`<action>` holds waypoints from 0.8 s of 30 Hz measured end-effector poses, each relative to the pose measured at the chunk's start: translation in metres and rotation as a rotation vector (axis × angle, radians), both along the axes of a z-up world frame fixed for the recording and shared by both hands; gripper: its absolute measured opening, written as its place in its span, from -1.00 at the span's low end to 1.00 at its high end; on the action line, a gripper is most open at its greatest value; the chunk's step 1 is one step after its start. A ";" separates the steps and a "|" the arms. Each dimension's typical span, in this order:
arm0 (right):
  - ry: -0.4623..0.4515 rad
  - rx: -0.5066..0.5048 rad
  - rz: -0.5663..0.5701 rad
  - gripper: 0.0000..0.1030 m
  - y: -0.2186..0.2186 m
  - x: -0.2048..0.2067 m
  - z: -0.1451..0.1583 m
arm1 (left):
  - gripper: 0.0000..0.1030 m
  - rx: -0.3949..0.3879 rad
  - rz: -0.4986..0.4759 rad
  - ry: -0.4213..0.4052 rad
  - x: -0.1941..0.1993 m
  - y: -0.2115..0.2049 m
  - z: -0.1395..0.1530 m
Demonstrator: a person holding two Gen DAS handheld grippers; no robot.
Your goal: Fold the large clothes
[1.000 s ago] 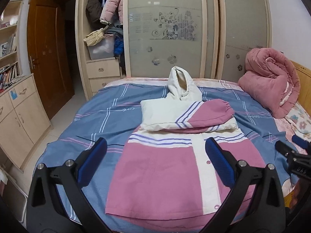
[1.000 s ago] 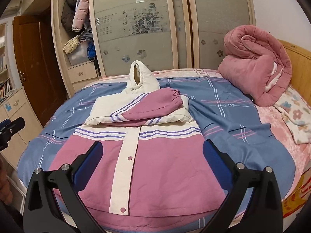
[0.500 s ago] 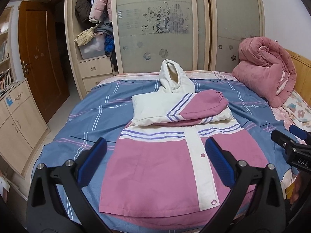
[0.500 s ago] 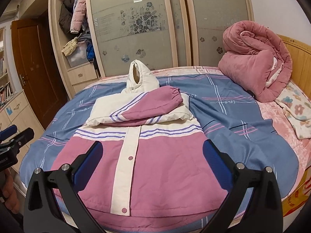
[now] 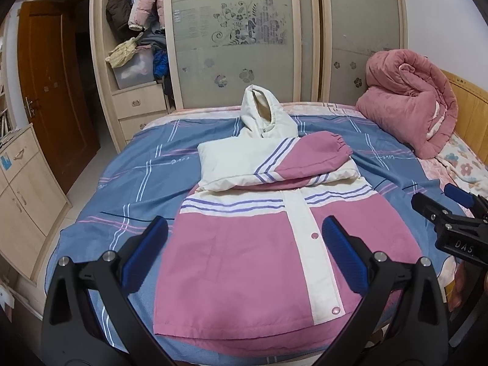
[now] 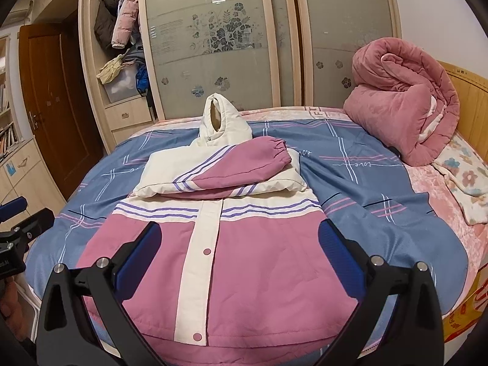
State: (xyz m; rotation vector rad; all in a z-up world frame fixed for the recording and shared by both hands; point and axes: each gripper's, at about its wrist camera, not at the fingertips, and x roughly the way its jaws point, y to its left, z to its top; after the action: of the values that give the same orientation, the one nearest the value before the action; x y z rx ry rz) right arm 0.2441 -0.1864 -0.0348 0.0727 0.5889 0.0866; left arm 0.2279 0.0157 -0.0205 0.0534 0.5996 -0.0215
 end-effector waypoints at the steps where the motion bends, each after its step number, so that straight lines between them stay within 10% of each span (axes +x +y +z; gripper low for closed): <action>1: 0.001 -0.001 0.001 0.97 0.001 0.001 0.000 | 0.96 -0.002 -0.001 0.006 0.001 0.000 -0.002; 11: -0.069 0.014 0.044 0.97 0.008 0.009 -0.004 | 0.96 -0.067 0.015 -0.062 0.023 0.013 -0.014; 14: -0.098 0.010 0.037 0.97 0.007 0.015 -0.012 | 0.96 -0.165 -0.123 -0.160 0.024 0.020 -0.024; 24: -0.147 0.079 0.036 0.97 -0.007 0.060 -0.066 | 0.96 -0.151 -0.128 0.102 0.171 0.006 -0.031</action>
State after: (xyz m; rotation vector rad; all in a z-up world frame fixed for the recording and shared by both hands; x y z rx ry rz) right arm 0.3043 -0.1938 -0.1008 0.1314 0.4400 0.1492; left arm 0.3985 0.0216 -0.0516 -0.0560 0.6945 -0.1943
